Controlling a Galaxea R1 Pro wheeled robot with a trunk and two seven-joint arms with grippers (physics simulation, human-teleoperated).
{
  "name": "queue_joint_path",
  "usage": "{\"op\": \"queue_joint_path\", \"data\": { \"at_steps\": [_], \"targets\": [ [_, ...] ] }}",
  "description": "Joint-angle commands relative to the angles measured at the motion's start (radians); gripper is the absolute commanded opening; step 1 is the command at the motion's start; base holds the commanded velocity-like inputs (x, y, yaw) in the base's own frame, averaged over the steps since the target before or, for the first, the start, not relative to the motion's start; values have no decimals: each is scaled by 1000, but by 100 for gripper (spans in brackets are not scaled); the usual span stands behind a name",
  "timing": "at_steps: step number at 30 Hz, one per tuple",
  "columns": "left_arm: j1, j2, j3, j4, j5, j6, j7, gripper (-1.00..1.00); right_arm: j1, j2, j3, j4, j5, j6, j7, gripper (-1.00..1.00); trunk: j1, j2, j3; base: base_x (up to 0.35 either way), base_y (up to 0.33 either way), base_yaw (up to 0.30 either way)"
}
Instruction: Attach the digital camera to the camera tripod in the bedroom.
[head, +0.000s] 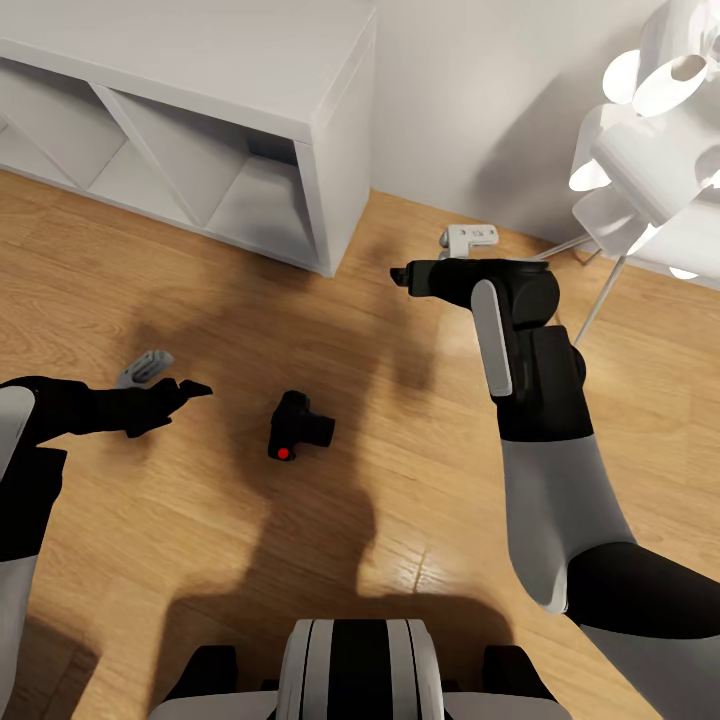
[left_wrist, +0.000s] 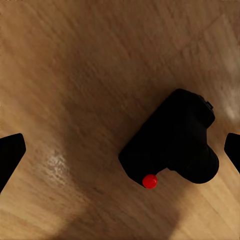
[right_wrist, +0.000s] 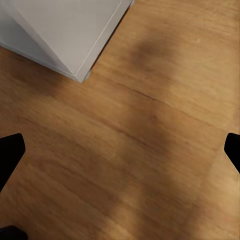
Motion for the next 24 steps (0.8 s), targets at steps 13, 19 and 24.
{"op": "queue_joint_path", "data": {
  "at_steps": [13,19,24],
  "targets": [
    [-1,-1,-5,-2,6,4,11,100,-7,0,-1,-2,-4,4,2,100,0,0,-1,0,0,0],
    [-1,-1,-12,-3,5,4,11,100,-7,2,-4,-2,-2,4,3,100,0,0,-1,0,0,0],
    [-1,-1,-14,-4,5,4,11,100,-7,2,-4,-2,1,3,0,100,0,0,-1,0,0,0]
  ]
}}
